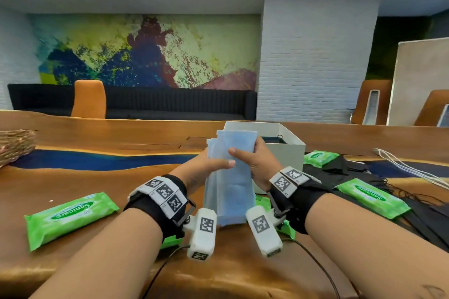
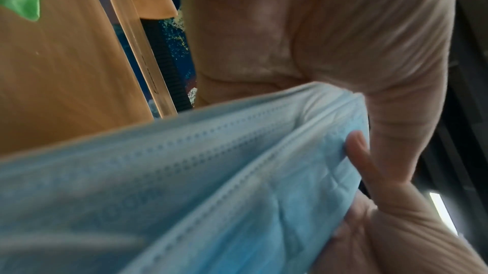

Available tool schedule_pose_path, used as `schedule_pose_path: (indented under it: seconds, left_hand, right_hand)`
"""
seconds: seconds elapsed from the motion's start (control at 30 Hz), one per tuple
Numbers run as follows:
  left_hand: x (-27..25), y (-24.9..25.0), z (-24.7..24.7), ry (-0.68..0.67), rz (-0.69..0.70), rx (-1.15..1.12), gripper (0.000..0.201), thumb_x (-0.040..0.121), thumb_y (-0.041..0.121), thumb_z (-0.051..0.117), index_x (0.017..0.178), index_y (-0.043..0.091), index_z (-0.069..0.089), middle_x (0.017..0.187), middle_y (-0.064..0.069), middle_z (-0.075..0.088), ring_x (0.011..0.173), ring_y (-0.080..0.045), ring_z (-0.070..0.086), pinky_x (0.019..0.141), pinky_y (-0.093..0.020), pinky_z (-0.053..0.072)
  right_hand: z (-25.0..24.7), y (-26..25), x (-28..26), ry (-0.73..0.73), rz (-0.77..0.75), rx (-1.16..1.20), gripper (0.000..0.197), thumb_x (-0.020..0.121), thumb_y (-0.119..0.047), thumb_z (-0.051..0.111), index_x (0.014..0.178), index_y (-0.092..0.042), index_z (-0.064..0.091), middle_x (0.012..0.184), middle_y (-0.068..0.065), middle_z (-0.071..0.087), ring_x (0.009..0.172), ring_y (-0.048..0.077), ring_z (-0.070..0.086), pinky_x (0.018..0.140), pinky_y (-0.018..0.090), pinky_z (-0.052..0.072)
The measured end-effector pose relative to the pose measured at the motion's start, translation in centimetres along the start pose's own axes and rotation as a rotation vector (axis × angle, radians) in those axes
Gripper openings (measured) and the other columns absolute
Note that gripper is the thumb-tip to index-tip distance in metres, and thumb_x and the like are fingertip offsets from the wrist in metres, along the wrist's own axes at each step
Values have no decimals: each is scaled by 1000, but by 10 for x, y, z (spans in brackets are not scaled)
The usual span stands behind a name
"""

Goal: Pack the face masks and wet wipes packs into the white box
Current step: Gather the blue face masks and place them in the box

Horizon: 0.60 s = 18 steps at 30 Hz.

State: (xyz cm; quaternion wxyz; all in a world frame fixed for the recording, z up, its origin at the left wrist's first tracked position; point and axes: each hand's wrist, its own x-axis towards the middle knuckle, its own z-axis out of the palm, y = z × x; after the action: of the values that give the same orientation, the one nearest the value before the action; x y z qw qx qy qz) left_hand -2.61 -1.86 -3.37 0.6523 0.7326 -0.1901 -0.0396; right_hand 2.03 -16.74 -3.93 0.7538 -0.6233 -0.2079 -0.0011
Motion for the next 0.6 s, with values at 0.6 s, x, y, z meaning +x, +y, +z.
schedule_pose_path:
  seconds: [0.6]
  left_hand:
    - [-13,-16,-7,-53,-44,87,59,70,12,69,123,32,51,116,0,67,110,-16,62,93,-29,48]
  right_hand:
    - [1,-1,-10,-169,-111,-51,47,90,-10,58,124,-39,42,99,12,50,89,22,57,88,36,51]
